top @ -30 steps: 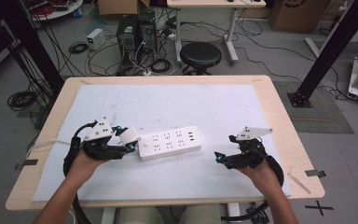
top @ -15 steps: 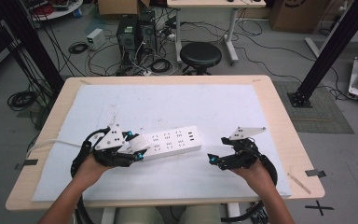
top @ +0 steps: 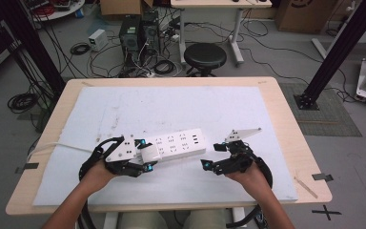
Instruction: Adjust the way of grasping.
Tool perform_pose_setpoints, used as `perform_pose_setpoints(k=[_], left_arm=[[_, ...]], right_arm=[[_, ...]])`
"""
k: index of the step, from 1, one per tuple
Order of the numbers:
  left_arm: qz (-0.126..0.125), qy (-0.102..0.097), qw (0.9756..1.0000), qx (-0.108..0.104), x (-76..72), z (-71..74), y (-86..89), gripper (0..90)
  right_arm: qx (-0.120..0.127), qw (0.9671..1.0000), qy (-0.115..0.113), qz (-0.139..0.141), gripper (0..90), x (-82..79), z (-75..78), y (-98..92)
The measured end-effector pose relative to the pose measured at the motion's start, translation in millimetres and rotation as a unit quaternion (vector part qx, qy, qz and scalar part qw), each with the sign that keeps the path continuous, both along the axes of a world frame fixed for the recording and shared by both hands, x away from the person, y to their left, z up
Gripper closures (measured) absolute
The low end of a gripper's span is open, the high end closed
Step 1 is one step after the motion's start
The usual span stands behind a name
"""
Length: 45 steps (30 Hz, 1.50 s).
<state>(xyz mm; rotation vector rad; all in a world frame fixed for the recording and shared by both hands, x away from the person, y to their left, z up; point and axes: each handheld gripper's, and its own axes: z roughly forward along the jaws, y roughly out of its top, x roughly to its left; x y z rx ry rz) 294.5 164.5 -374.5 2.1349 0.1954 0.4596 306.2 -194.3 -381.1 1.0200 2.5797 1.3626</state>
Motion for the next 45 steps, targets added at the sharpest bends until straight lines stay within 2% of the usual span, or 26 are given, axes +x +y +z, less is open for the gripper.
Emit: perform_pose_setpoints(k=[6,12,21,24,25,30,34,38,45], left_arm=[[-0.021,-0.012,0.9997,0.001,-0.4,-0.4,-6.8,42.5],[-0.038,-0.025,0.9990,0.001,2.0,-0.5,-16.4,42.5],[-0.054,-0.028,0.9981,0.003,2.6,-2.5,-29.9,42.5],[-0.057,-0.030,0.9979,0.003,1.1,-2.9,-33.0,42.5],[-0.057,-0.030,0.9979,0.003,1.1,-2.9,-33.0,42.5],[-0.066,-0.031,0.9973,-0.001,-0.3,-4.5,-40.4,42.5],[-0.068,-0.029,0.9973,-0.007,0.5,-7.0,-46.2,42.5],[-0.068,-0.020,0.9973,-0.018,0.5,-10.1,-53.1,42.5],[-0.073,-0.016,0.9969,-0.026,-0.1,-10.9,-61.2,42.5]], right_arm=[[0.025,0.9991,0.030,0.016,15.5,2.8,2.8,8.4],[0.044,0.9965,0.065,0.028,15.5,5.8,5.8,17.0],[0.075,0.9882,0.128,0.039,15.5,13.1,5.5,25.9],[0.083,0.9841,0.151,0.043,15.5,14.4,4.5,28.2],[0.083,0.9841,0.151,0.043,15.5,14.4,4.5,28.2],[0.107,0.9741,0.192,0.054,15.5,17.4,3.3,34.0],[0.120,0.9682,0.211,0.062,15.6,20.0,2.3,38.2],[0.120,0.9643,0.228,0.060,15.7,21.9,0.4,44.2],[0.112,0.9618,0.242,0.061,16.1,24.7,-1.5,52.9]])
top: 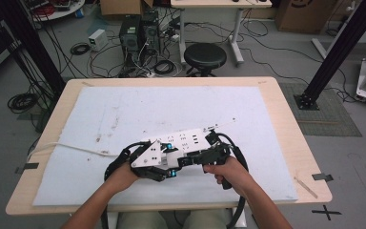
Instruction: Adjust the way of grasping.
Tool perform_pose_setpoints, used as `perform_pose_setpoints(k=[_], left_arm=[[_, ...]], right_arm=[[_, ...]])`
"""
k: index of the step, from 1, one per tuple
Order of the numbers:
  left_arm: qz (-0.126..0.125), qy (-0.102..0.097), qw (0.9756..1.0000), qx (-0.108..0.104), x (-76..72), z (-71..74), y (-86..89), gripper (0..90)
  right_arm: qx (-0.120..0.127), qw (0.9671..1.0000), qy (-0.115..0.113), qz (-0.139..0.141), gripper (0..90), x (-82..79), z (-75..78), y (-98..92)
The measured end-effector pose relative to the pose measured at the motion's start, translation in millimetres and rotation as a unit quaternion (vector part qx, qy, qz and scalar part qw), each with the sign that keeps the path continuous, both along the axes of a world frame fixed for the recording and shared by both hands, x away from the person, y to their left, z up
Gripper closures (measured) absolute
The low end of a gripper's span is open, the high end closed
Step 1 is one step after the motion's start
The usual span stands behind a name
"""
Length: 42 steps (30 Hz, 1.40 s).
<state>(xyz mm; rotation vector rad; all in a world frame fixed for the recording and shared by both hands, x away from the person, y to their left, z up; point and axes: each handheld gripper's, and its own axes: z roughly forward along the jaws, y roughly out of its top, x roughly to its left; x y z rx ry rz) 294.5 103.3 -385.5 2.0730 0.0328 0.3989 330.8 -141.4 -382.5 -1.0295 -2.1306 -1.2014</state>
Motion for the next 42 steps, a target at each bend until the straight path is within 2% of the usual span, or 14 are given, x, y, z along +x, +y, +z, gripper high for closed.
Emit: perform_pose_setpoints(k=[4,12,15,16,17,19,24,25,27,28,32,33,37,42], left_arm=[[-0.002,0.001,1.0000,-0.004,-0.9,-0.3,-2.4,42.5],[-0.005,0.001,1.0000,-0.007,-2.0,-0.4,-5.4,42.4],[-0.007,0.001,0.9999,-0.008,-2.2,-0.2,-5.4,42.4],[-0.007,0.000,0.9999,-0.008,-2.3,-0.2,-5.4,42.4],[-0.007,0.000,0.9999,-0.009,-2.4,-0.4,-5.5,42.4],[-0.008,-0.002,0.9999,-0.010,-2.3,-0.5,-5.1,42.4],[-0.007,-0.008,0.9999,-0.010,-3.9,-0.6,-5.1,42.2],[0.002,-0.010,0.9999,-0.011,-4.3,-1.0,-5.7,39.4],[0.021,0.010,0.9996,-0.018,-2.4,-1.1,-5.3,24.9],[0.025,0.013,0.9994,-0.018,-2.2,-1.7,-4.4,22.4],[0.033,0.020,0.9990,-0.024,-3.3,-3.8,2.5,22.2],[0.036,0.022,0.9988,-0.026,-3.6,-3.8,4.5,21.6],[0.054,0.032,0.9973,-0.038,-2.5,-4.2,13.7,21.5],[0.086,0.042,0.9939,-0.056,0.2,-4.3,26.0,21.6]], right_arm=[[0.000,0.9999,0.011,0.000,17.9,2.3,-2.7,3.6],[0.007,0.9994,0.034,0.003,30.8,4.9,-8.3,8.0],[0.021,0.9988,0.043,0.006,39.4,5.6,-11.5,8.7],[0.019,0.9984,0.054,0.006,45.6,5.9,-11.4,8.5],[0.019,0.9984,0.054,0.006,45.6,5.9,-11.4,8.5],[0.035,0.9976,0.059,0.007,54.0,6.6,-11.6,8.1],[0.039,0.9964,0.075,0.010,59.4,7.8,-12.4,6.1],[0.045,0.9962,0.074,0.009,60.7,7.7,-13.0,6.0],[0.046,0.9966,0.068,0.013,62.2,7.4,-13.3,5.9],[0.043,0.9970,0.063,0.011,62.5,7.4,-13.6,5.2],[0.044,0.9976,0.054,-0.004,62.9,7.8,-13.3,0.4],[0.042,0.9982,0.039,-0.016,62.9,8.9,-13.2,-5.0],[0.031,0.9987,0.014,-0.037,63.0,8.7,-11.2,-14.8],[0.027,0.9979,-0.021,-0.055,63.0,7.1,-11.7,-25.7]])
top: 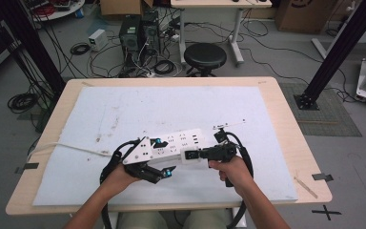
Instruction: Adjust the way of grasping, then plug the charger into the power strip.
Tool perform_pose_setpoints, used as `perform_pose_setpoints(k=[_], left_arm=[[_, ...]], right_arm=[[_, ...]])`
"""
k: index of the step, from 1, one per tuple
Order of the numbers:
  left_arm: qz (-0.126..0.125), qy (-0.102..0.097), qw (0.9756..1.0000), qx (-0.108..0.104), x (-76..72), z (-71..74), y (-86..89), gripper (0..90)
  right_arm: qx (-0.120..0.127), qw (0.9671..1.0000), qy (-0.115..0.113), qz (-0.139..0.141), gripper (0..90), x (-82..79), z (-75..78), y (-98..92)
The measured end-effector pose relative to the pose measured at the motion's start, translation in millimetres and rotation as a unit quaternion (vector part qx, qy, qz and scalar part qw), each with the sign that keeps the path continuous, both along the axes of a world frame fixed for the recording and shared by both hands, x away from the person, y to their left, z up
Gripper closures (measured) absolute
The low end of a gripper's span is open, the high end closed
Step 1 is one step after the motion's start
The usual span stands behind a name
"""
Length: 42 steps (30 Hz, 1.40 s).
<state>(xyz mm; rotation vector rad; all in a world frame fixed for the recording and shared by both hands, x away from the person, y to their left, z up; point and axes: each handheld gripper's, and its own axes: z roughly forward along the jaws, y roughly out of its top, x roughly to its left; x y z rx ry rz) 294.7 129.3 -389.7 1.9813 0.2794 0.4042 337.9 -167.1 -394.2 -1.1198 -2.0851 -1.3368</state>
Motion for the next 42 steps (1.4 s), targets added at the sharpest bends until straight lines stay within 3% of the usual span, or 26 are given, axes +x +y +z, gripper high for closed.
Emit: perform_pose_setpoints(k=[10,19,29,42], left_arm=[[0.046,0.010,0.9988,-0.015,0.6,-3.0,18.2,21.6],[0.103,0.014,0.9943,-0.026,-2.5,-5.7,44.5,21.6],[0.143,0.011,0.9884,-0.049,-2.7,-4.5,70.4,21.6],[0.164,0.012,0.9851,-0.049,-7.3,-4.1,83.9,21.6]], right_arm=[[-0.017,0.9981,-0.059,-0.011,63.0,-5.6,0.8,-17.8],[-0.037,0.9941,-0.099,-0.023,63.1,-14.3,2.1,-39.4],[-0.085,0.9879,-0.125,-0.035,63.1,-18.3,8.9,-61.9],[-0.136,0.9786,-0.152,-0.025,63.1,-23.4,13.3,-72.6]])
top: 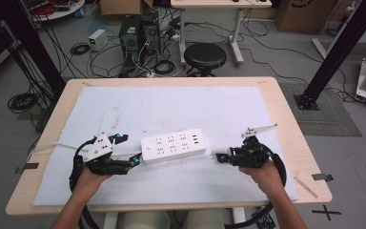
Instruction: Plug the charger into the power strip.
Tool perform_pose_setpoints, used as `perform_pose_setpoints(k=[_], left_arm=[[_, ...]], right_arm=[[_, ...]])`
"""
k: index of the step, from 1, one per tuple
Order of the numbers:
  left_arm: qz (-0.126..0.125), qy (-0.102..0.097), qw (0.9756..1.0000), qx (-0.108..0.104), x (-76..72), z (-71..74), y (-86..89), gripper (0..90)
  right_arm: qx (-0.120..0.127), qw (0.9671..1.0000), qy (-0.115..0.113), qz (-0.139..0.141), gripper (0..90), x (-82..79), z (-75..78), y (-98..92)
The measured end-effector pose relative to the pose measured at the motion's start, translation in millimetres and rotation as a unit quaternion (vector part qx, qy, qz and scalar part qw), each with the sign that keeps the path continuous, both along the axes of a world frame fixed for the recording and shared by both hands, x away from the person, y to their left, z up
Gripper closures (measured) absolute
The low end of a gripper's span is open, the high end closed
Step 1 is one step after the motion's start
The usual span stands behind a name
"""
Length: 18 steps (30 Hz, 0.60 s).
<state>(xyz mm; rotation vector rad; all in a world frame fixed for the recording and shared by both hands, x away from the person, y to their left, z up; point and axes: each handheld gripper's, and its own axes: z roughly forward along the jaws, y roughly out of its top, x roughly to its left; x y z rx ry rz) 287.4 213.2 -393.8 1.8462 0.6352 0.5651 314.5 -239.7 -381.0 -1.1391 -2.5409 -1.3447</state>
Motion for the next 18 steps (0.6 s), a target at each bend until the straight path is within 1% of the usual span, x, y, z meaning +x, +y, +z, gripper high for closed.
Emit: perform_pose_setpoints(k=[4,5,7,9,10,11,13,16,18], left_arm=[[0.006,0.000,1.0000,-0.004,1.6,-1.3,3.2,21.6],[0.008,0.000,1.0000,-0.005,2.3,-2.0,3.8,21.6],[0.011,0.001,0.9999,-0.007,3.3,-2.7,5.3,21.6],[0.015,0.001,0.9998,-0.011,3.8,-3.4,6.1,21.6],[0.015,0.001,0.9998,-0.011,3.8,-3.4,6.1,21.6],[0.016,0.001,0.9998,-0.011,4.3,-3.9,6.7,21.6],[0.017,0.003,0.9998,-0.013,4.5,-4.4,7.1,21.6],[0.019,0.003,0.9997,-0.014,5.7,-5.0,8.7,21.6],[0.021,0.004,0.9996,-0.018,6.0,-5.8,9.2,21.6]], right_arm=[[-0.018,0.9998,-0.007,0.004,63.1,-1.6,2.3,-3.1],[-0.023,0.9996,-0.014,0.008,63.0,-1.5,2.7,-3.6],[-0.039,0.9990,-0.018,0.011,63.1,-2.5,4.5,-4.2],[-0.055,0.9979,-0.030,0.017,63.1,-2.8,6.1,-4.6],[-0.055,0.9979,-0.030,0.017,63.1,-2.8,6.1,-4.6],[-0.064,0.9972,-0.033,0.020,63.1,-3.0,7.2,-4.6],[-0.086,0.9948,-0.049,0.023,63.1,-2.5,10.0,-5.1],[-0.121,0.9904,-0.064,0.022,63.0,-1.6,15.2,-6.6],[-0.141,0.9870,-0.073,0.024,63.1,-0.4,18.3,-6.9]])
